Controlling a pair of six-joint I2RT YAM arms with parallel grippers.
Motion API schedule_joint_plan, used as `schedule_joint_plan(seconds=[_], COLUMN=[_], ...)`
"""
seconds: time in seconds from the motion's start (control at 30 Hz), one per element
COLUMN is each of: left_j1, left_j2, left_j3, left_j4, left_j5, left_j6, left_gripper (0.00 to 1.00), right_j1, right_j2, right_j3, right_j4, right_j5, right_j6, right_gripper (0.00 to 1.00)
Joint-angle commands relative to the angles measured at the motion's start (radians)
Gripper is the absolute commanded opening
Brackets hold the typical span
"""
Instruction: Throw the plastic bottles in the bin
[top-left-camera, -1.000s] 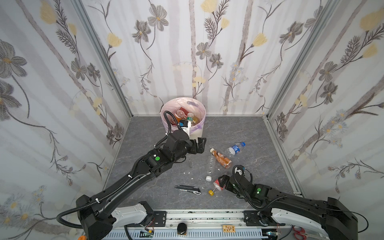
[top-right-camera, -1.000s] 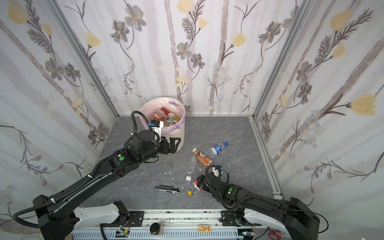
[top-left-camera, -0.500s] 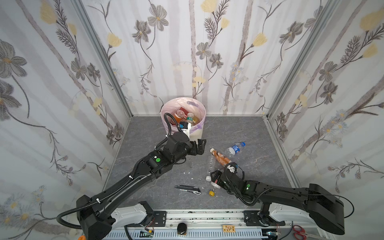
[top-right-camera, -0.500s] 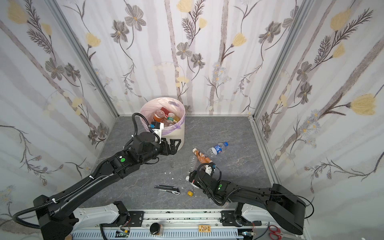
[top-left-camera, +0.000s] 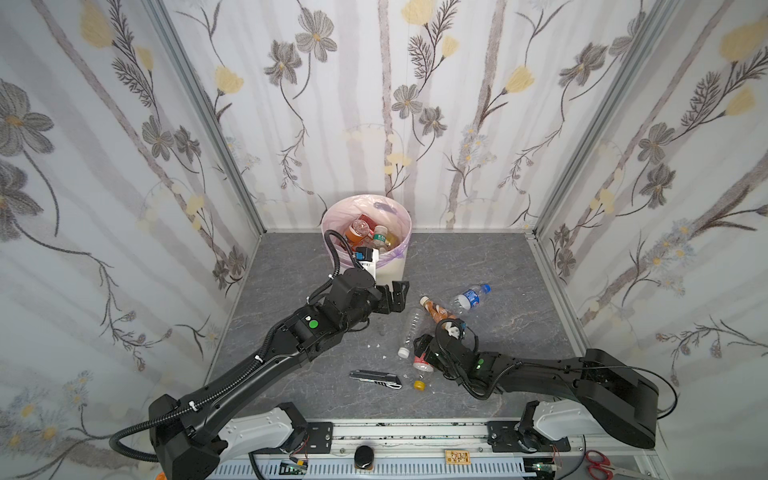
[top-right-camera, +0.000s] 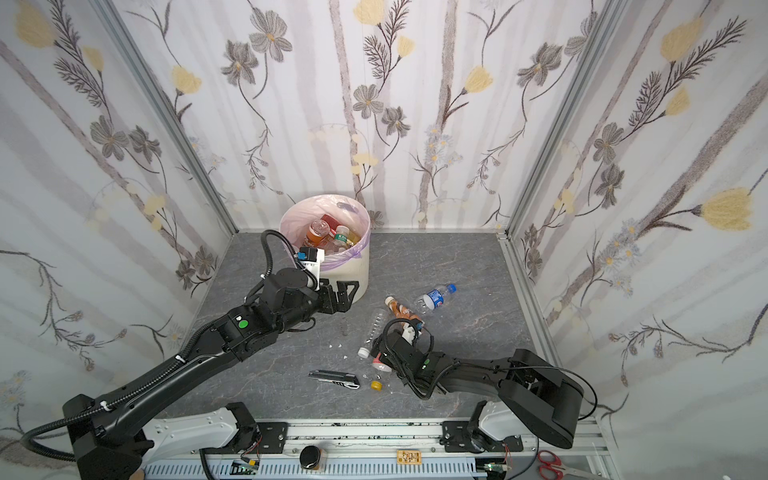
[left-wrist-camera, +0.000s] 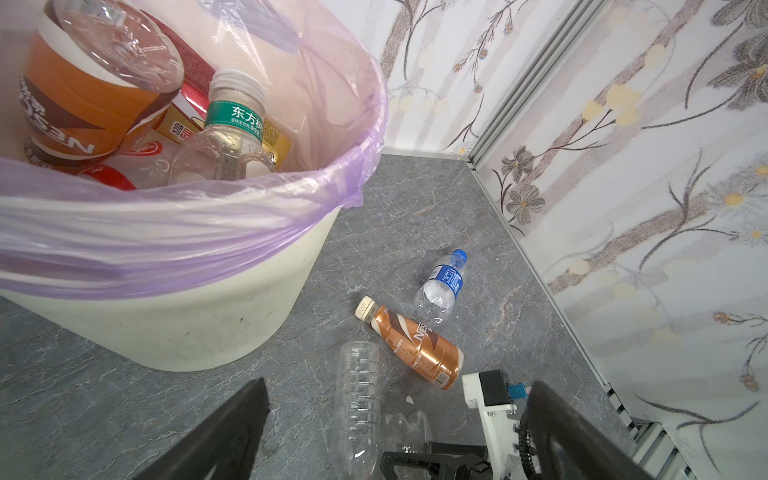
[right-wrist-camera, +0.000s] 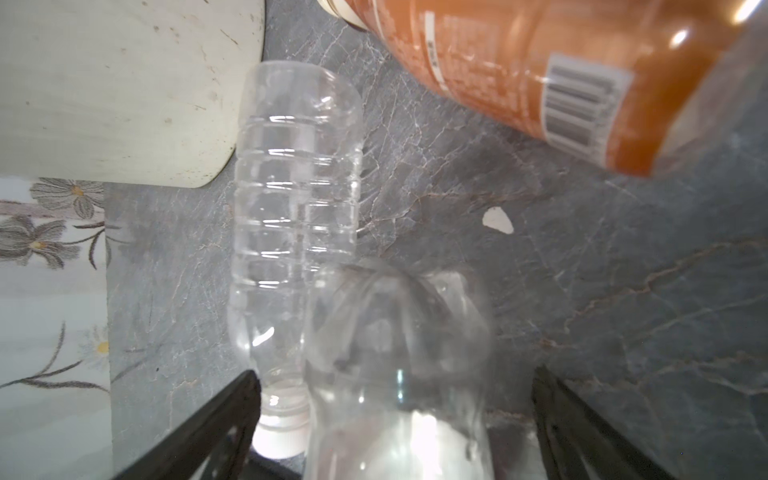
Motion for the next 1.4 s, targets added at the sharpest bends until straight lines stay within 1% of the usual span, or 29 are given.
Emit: schedule_joint_plan(seconds=[0.0,0.13,0.33,0.4,0.6,0.67,0.7,0.97,1.07,1.13,1.17,1.27,1.37], left_j1=[-0.001,-0.001,-0.001,-0.001,0.000,-0.001,-0.001,0.002,0.005,0.015,0.020,0.055,0.116], left_j2=[-0.005,0.001,0.015,0.016,0.012,0.007,0.006,-0.007,-0.029,-0.049,-0.059,-0.097,-0.143], left_j3=[-0.004,-0.008,-0.002,-0.002,-0.004,-0.002,-0.003,0.004,0.013,0.027,0.034,0.057,0.072], left_j4=[0.029,0.029,0.030,0.031,0.035,0.037,0.038,0.057,0.065,0.067,0.068,0.070,0.070], left_j5=[-0.020,-0.023,-0.028,-0.026,-0.031,-0.032,-0.032,-0.028,-0.040,-0.039,-0.038,-0.039,-0.020], left_j6=[-0.011,-0.004,0.007,0.009,0.013,0.013,0.015,0.023,0.040,0.051,0.055,0.059,0.048], left_gripper=[1.00,1.00,1.00,1.00,1.00,1.00,1.00,1.00,1.00,1.00,1.00,1.00,1.00], right_j1=[0.000,0.002,0.005,0.003,0.002,0.002,0.001,-0.019,-0.027,-0.042,-0.056,-0.107,-0.132], right_j2=[0.023,0.043,0.051,0.080,0.064,0.064,0.031,-0.072,-0.127,-0.164,-0.177,-0.200,-0.176], right_j3=[0.012,0.015,0.035,0.044,0.049,0.054,0.056,0.093,0.151,0.215,0.246,0.395,0.582], right_j4=[0.001,0.000,-0.004,-0.010,-0.010,-0.016,-0.021,-0.112,-0.181,-0.220,-0.224,-0.227,-0.204], right_j5=[0.016,0.015,0.016,0.016,0.018,0.021,0.024,0.078,0.139,0.193,0.202,0.215,0.226], right_j6=[-0.035,-0.067,-0.098,-0.107,-0.129,-0.137,-0.142,-0.232,-0.313,-0.396,-0.439,-0.583,-0.744], right_gripper=[0.99,0.93,0.80,0.75,0.57,0.56,0.55,0.55,0.55,0.55,0.55,0.55,0.56])
